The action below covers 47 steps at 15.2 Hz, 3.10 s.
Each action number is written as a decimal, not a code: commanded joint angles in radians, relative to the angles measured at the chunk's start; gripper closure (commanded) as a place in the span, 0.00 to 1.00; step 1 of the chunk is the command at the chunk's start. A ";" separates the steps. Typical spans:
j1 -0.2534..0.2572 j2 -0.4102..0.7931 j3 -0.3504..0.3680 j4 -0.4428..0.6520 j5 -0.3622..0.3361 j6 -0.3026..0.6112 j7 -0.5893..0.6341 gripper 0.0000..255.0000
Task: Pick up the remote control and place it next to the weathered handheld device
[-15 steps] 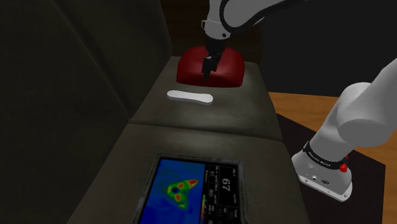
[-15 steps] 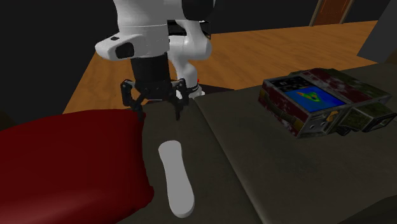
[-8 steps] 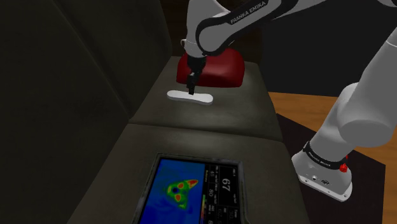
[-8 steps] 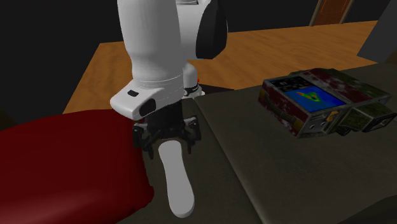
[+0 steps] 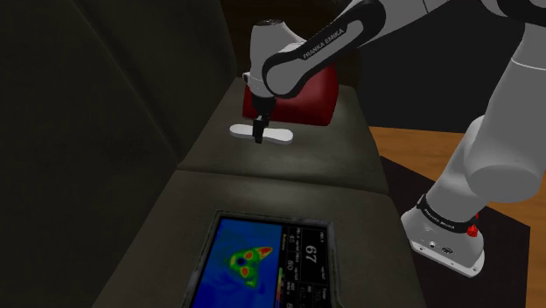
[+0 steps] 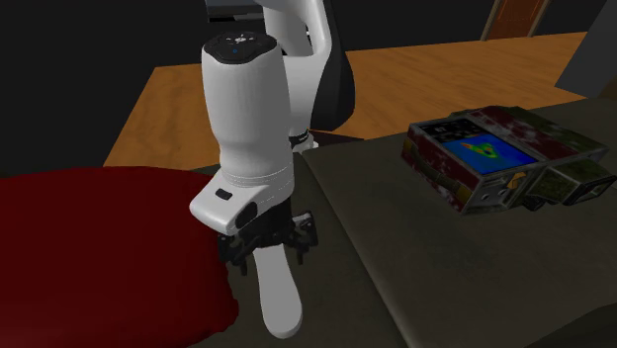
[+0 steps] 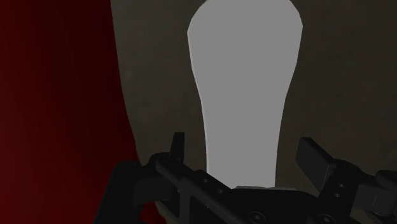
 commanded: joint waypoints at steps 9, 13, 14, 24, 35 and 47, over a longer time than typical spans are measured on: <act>-0.001 0.015 0.000 -0.005 -0.004 0.018 0.003 0.00; -0.003 0.016 -0.001 -0.008 -0.003 0.021 0.000 1.00; -0.003 0.017 -0.001 -0.005 -0.004 0.020 0.001 1.00; -0.003 -0.022 0.002 0.021 0.004 -0.044 -0.002 1.00; -0.005 -0.086 0.003 0.096 0.018 -0.183 -0.010 1.00; -0.007 -0.129 0.002 0.209 0.025 -0.339 -0.015 1.00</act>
